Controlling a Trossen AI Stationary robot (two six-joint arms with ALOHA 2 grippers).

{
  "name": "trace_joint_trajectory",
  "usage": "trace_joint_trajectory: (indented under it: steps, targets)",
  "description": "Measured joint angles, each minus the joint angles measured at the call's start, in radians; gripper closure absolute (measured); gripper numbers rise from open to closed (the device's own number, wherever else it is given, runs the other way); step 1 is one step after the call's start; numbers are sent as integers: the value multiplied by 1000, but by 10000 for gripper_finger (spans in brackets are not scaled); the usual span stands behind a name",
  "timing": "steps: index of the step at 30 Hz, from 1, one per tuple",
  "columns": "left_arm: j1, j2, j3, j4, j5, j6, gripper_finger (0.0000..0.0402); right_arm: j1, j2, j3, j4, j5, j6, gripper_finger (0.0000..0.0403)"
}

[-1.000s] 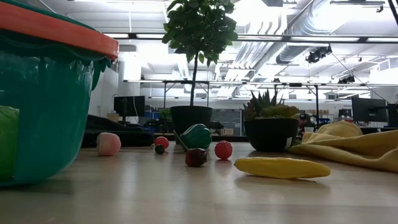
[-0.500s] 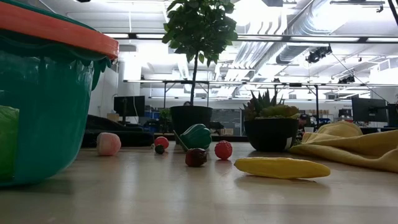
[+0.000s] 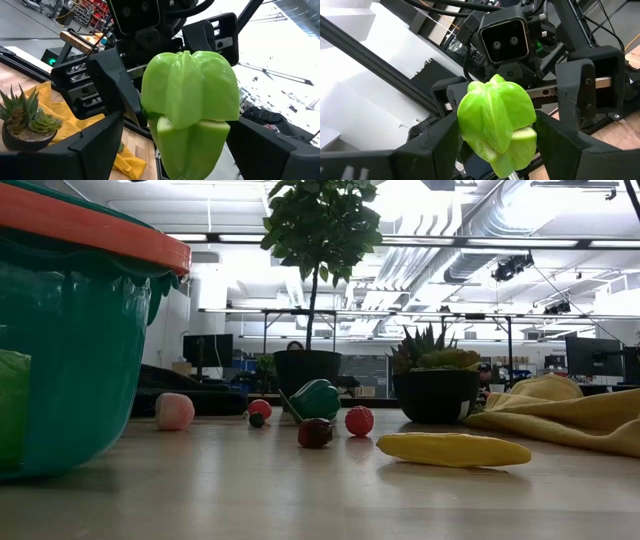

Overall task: Pick and placing Produce into tupperware
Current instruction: Put the green starfruit into the blue basket

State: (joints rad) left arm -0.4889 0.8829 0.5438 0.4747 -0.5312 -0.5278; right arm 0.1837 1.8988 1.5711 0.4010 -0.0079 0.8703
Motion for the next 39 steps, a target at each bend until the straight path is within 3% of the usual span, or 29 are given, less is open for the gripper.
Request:
trace_joint_trajectory:
  steps: [12, 22, 31, 39]
  targets:
    - [-1, 0, 0, -3, 7, 24, 164, 0, 0, 0, 0, 0, -6, 189]
    - [-1, 0, 0, -3, 8, 16, 169, 0, 0, 0, 0, 1, -16, 186]
    - [1, 1, -1, -3, 11, 5, 176, 0, 0, 3, -12, 1, -11, 114]
    - [0, 1, -1, -1, 12, 6, 197, -1, 0, 3, -19, 20, -17, 102]
